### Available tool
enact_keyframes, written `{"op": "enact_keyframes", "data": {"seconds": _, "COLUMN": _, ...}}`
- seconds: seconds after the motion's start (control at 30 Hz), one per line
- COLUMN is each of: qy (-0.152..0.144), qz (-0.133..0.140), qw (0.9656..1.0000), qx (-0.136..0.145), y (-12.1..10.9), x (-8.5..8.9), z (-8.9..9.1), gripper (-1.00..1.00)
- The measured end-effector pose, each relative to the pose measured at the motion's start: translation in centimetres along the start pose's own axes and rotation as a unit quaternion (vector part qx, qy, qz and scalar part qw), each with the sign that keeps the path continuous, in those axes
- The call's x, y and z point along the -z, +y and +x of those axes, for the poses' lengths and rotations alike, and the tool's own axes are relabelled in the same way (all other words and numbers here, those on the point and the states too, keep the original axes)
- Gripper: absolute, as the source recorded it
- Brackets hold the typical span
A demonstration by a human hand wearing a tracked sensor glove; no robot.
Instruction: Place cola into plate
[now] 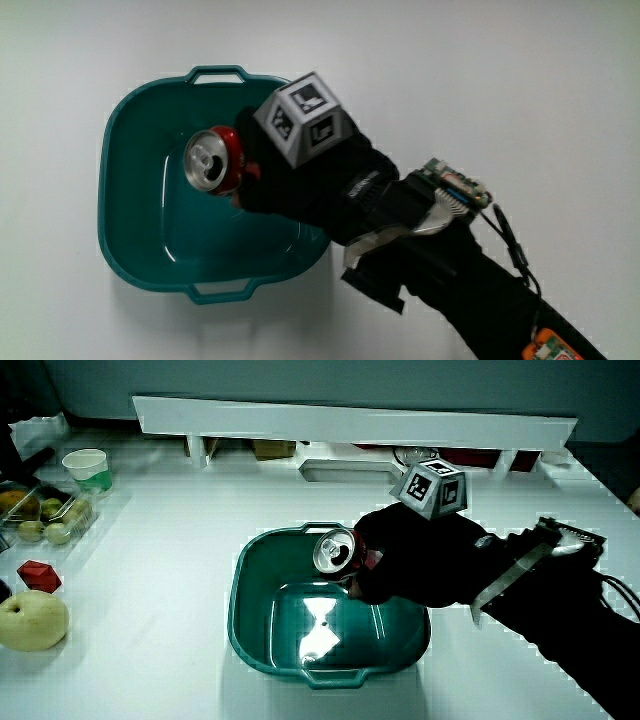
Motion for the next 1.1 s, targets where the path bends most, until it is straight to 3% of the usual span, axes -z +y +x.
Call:
{"op": "enact_keyframes", "data": {"seconds": 0.03, "qy": -0.025, "qz": -0.007, "qw": 0.9997, "qx": 0.000, "y": 0.3, "x": 0.4, "z": -0.4, "gripper": 0.00}}
{"op": "enact_keyframes", "data": {"seconds": 0.07, "qy": -0.033, "qz": -0.034, "qw": 0.9989, "qx": -0.001, "y": 0.9, "x": 1.2, "z": -0.5, "gripper": 0.00}}
{"op": "enact_keyframes", "data": {"seconds": 0.1, "qy": -0.035, "qz": -0.008, "qw": 0.9994, "qx": 0.001, "y": 0.5, "x": 0.3, "z": -1.5, "gripper": 0.00}}
{"op": "enact_keyframes", "data": {"seconds": 0.13, "qy": -0.060, "qz": -0.019, "qw": 0.9980, "qx": 0.005, "y": 0.6, "x": 0.3, "z": -2.1, "gripper": 0.00}}
{"op": "enact_keyframes", "data": {"seconds": 0.2, "qy": -0.049, "qz": -0.053, "qw": 0.9973, "qx": -0.016, "y": 1.5, "x": 1.8, "z": -2.3, "gripper": 0.00}}
{"op": "enact_keyframes", "data": {"seconds": 0.27, "qy": -0.123, "qz": -0.056, "qw": 0.9908, "qx": 0.011, "y": 1.8, "x": 2.2, "z": -3.3, "gripper": 0.00}}
{"op": "enact_keyframes", "data": {"seconds": 0.3, "qy": -0.124, "qz": -0.094, "qw": 0.9878, "qx": -0.004, "y": 2.4, "x": 3.3, "z": -3.4, "gripper": 0.00}}
{"op": "enact_keyframes", "data": {"seconds": 0.37, "qy": -0.170, "qz": -0.060, "qw": 0.9836, "qx": 0.000, "y": 1.8, "x": 2.1, "z": -4.7, "gripper": 0.00}}
{"op": "enact_keyframes", "data": {"seconds": 0.43, "qy": -0.182, "qz": -0.092, "qw": 0.9788, "qx": -0.014, "y": 2.4, "x": 3.0, "z": -5.1, "gripper": 0.00}}
{"op": "enact_keyframes", "data": {"seconds": 0.47, "qy": -0.198, "qz": -0.094, "qw": 0.9756, "qx": -0.018, "y": 2.5, "x": 3.1, "z": -5.4, "gripper": 0.00}}
{"op": "enact_keyframes", "data": {"seconds": 0.5, "qy": -0.195, "qz": -0.095, "qw": 0.9759, "qx": -0.019, "y": 2.5, "x": 3.2, "z": -5.6, "gripper": 0.00}}
{"op": "enact_keyframes", "data": {"seconds": 0.53, "qy": -0.204, "qz": -0.103, "qw": 0.9732, "qx": -0.022, "y": 2.7, "x": 3.8, "z": -5.7, "gripper": 0.00}}
{"op": "enact_keyframes", "data": {"seconds": 0.57, "qy": -0.225, "qz": -0.093, "qw": 0.9697, "qx": -0.017, "y": 2.6, "x": 3.8, "z": -6.0, "gripper": 0.00}}
{"op": "enact_keyframes", "data": {"seconds": 0.6, "qy": -0.223, "qz": -0.110, "qw": 0.9684, "qx": -0.014, "y": 2.9, "x": 4.2, "z": -5.9, "gripper": 0.00}}
{"op": "enact_keyframes", "data": {"seconds": 0.63, "qy": -0.218, "qz": -0.111, "qw": 0.9693, "qx": -0.023, "y": 3.0, "x": 4.3, "z": -6.1, "gripper": 0.00}}
{"op": "enact_keyframes", "data": {"seconds": 0.67, "qy": -0.239, "qz": -0.113, "qw": 0.9644, "qx": -0.013, "y": 3.0, "x": 4.6, "z": -6.3, "gripper": 0.00}}
{"op": "enact_keyframes", "data": {"seconds": 0.7, "qy": -0.238, "qz": -0.129, "qw": 0.9623, "qx": -0.017, "y": 3.2, "x": 5.0, "z": -6.4, "gripper": 0.00}}
{"op": "enact_keyframes", "data": {"seconds": 0.77, "qy": -0.262, "qz": -0.116, "qw": 0.9579, "qx": -0.010, "y": 3.1, "x": 5.0, "z": -7.0, "gripper": 0.00}}
{"op": "enact_keyframes", "data": {"seconds": 0.8, "qy": -0.267, "qz": -0.124, "qw": 0.9557, "qx": -0.009, "y": 3.1, "x": 5.0, "z": -7.2, "gripper": 0.00}}
{"op": "enact_keyframes", "data": {"seconds": 0.83, "qy": -0.261, "qz": -0.124, "qw": 0.9572, "qx": -0.023, "y": 3.1, "x": 5.1, "z": -7.5, "gripper": 0.00}}
{"op": "enact_keyframes", "data": {"seconds": 0.9, "qy": -0.270, "qz": -0.142, "qw": 0.9521, "qx": -0.021, "y": 3.3, "x": 5.9, "z": -7.6, "gripper": 0.00}}
{"op": "enact_keyframes", "data": {"seconds": 0.93, "qy": -0.268, "qz": -0.135, "qw": 0.9530, "qx": -0.037, "y": 3.2, "x": 6.0, "z": -7.9, "gripper": 0.00}}
{"op": "enact_keyframes", "data": {"seconds": 1.03, "qy": -0.272, "qz": -0.119, "qw": 0.9539, "qx": -0.045, "y": 2.9, "x": 6.2, "z": -8.4, "gripper": 0.00}}
{"op": "enact_keyframes", "data": {"seconds": 1.1, "qy": -0.274, "qz": -0.127, "qw": 0.9516, "qx": -0.056, "y": 3.0, "x": 6.9, "z": -8.6, "gripper": 0.00}}
